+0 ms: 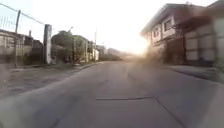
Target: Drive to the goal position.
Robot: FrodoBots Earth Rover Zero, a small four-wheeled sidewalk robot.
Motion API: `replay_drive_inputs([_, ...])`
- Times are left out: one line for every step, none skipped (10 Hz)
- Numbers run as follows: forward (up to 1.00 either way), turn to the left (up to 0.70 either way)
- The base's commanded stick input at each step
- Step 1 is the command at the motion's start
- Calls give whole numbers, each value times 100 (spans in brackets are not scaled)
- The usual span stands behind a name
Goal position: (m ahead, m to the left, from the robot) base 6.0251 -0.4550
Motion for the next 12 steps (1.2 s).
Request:
replay_drive_inputs([100,4])
replay_drive_inputs([100,-14])
replay_drive_inputs([100,-27])
replay_drive_inputs([100,-27])
replay_drive_inputs([100,-27])
replay_drive_inputs([100,-27])
replay_drive_inputs([100,-27])
replay_drive_inputs([100,-27])
replay_drive_inputs([100,-27])
replay_drive_inputs([100,-27])
replay_drive_inputs([100,-27])
replay_drive_inputs([100,-27])
